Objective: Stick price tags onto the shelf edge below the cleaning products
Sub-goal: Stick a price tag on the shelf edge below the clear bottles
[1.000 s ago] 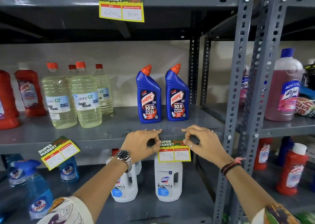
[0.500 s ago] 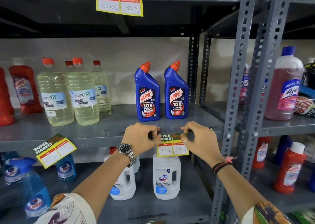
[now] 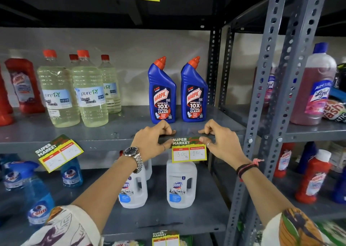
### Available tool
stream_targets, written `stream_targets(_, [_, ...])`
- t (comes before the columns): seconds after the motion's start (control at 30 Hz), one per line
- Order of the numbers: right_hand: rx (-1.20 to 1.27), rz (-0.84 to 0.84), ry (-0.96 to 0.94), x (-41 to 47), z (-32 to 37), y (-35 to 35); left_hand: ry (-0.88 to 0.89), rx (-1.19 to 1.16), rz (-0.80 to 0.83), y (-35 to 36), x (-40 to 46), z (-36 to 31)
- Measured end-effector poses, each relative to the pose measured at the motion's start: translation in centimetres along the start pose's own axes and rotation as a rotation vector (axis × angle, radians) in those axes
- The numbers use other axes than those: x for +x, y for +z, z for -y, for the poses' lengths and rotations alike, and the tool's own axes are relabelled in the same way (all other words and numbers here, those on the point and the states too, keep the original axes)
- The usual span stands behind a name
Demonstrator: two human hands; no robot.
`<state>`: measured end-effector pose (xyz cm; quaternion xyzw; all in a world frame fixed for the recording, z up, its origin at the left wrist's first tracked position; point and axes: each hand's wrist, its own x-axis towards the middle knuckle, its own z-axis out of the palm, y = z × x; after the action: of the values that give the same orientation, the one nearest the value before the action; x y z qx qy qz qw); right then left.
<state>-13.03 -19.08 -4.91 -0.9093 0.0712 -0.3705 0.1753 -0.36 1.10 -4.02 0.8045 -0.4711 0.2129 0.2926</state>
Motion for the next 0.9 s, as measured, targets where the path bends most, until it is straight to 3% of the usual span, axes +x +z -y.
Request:
stream_targets(0.1, [0.019,0.056,0.032,0.2,-0.3,-0.4,0.009,0.023,0.038,-0.5,-0.8,0.6])
stream_targets(0.27, [0.221,0.166,0.173,1.5,-0.8,-1.5,-0.032,0.153,-0.251,-4.3,-4.5,4.0])
stream_targets(0.47, [0.232,-0.076,0.057,2.5,5.3,2.1,-0.228,0.299,-0.411,-11.5,-9.3,11.8])
stream_targets(0.7, [0.27,0.071,-0.124,4.2,17.6,10.5,-0.344,0.297,-0.267,-17.3,-14.0,20.5])
stream_targets(0.9, [0.359,0.096,-0.072,4.0,26.5,17.0,-0.118,0.256,-0.053,-20.4,-14.5,24.6])
